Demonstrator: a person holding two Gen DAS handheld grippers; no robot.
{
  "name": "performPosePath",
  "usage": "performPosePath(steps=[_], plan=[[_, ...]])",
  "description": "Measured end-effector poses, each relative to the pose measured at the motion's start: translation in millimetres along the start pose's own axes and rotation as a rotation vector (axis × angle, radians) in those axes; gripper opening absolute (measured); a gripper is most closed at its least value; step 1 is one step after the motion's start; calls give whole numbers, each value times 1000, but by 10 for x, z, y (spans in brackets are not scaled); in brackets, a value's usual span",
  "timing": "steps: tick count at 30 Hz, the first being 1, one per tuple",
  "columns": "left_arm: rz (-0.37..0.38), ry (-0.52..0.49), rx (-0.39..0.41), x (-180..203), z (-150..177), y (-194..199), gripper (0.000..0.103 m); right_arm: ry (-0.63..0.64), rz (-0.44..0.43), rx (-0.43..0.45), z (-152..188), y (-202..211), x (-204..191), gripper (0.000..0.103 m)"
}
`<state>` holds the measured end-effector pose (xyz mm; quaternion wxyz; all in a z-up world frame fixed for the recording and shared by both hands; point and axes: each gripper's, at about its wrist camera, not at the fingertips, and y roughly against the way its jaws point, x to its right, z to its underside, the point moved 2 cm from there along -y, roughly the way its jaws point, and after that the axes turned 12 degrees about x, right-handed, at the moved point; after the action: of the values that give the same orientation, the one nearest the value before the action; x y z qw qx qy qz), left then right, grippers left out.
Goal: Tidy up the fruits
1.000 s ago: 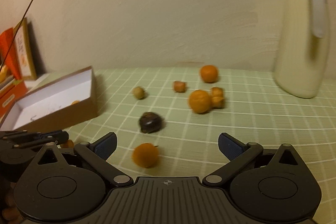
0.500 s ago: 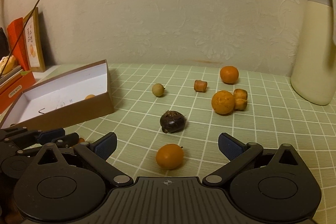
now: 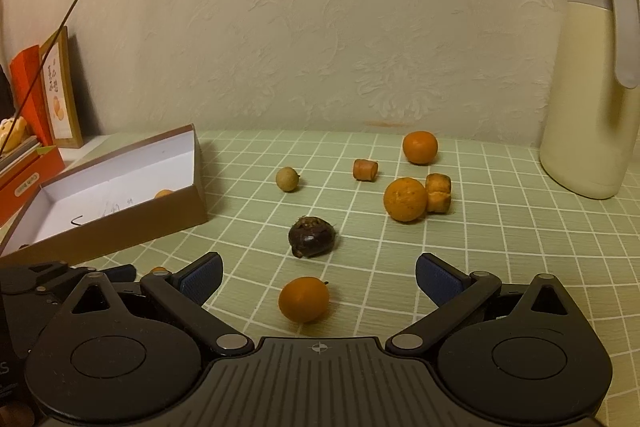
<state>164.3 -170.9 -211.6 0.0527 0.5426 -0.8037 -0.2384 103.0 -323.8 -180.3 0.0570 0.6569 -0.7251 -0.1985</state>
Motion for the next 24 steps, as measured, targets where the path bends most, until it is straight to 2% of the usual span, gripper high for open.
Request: performPosePath(steps=[2, 13, 16, 24], plan=[[14, -10, 4, 41, -3, -4, 11, -2, 3, -2, 2, 4, 18, 102], [-17, 6, 22, -22, -3, 33, 10, 6, 12, -35, 73, -98, -5, 102], [-30, 11, 32, -81, -12, 69, 10, -4, 12, -63, 106, -182, -9, 73], [-46, 19, 47, -169, -38, 116, 10, -5, -3, -107, 183, -344, -113, 72]])
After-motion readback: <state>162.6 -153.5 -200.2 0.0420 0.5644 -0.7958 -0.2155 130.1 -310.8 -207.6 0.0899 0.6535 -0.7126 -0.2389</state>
